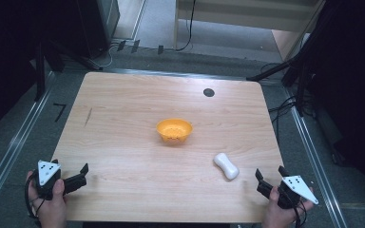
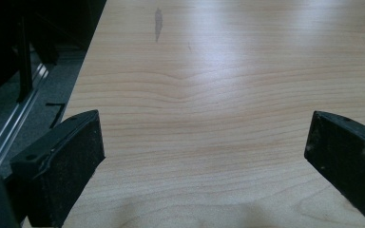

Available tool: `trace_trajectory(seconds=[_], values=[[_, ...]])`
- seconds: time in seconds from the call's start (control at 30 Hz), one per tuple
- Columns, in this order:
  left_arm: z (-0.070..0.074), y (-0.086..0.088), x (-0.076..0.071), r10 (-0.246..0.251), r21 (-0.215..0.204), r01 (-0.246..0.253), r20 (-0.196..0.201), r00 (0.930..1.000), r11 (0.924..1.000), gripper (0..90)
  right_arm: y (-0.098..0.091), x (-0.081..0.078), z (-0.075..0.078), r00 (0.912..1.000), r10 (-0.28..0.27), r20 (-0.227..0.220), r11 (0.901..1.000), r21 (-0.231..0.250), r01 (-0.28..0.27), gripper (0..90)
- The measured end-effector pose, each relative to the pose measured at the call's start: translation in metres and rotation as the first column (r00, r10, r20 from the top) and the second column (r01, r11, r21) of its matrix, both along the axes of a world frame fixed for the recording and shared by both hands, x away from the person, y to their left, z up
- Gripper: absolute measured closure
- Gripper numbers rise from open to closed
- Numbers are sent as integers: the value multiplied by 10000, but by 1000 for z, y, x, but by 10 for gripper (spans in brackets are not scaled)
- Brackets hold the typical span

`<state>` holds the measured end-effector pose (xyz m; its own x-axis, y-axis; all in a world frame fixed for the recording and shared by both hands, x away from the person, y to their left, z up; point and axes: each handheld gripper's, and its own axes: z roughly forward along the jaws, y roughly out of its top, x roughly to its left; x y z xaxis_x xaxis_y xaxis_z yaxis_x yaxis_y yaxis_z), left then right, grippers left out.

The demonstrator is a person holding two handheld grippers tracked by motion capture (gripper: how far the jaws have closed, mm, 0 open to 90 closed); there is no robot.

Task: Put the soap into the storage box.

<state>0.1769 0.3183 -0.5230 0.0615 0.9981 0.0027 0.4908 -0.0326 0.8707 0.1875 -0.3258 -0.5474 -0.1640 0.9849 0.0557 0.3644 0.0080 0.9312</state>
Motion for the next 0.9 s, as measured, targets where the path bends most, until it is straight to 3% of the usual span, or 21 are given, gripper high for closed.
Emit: trace_trajectory(seconds=[0.1,0.37,0.5,0.6,0.73,0.83,0.9], values=[[0,0,0,-1,24,1,-33,10000,10000,0,0,1,-1,9997,243,-81,9996,120,-242,174],[0,-1,1,39,80,-38,-150,9999,10000,0,-2,2,5,9957,816,-439,9964,258,-805,137],[0,-2,2,-3,139,6,-161,9999,9999,0,0,5,10,9900,1037,-958,9938,-290,-1069,139],[0,-2,1,-70,104,72,-153,9999,9999,0,3,11,14,9794,1334,-1517,9896,-336,-1400,139],[0,-2,2,-75,118,77,-206,9998,9999,0,8,17,19,9553,1913,-2253,9773,-463,-2067,140],[0,-3,3,10,204,-4,-293,9996,9998,0,10,18,20,9406,2199,-2586,9685,-578,-2423,140],[0,-3,2,53,225,-49,-179,9998,9997,0,7,18,24,9352,2346,-2651,9660,-437,-2547,140]])
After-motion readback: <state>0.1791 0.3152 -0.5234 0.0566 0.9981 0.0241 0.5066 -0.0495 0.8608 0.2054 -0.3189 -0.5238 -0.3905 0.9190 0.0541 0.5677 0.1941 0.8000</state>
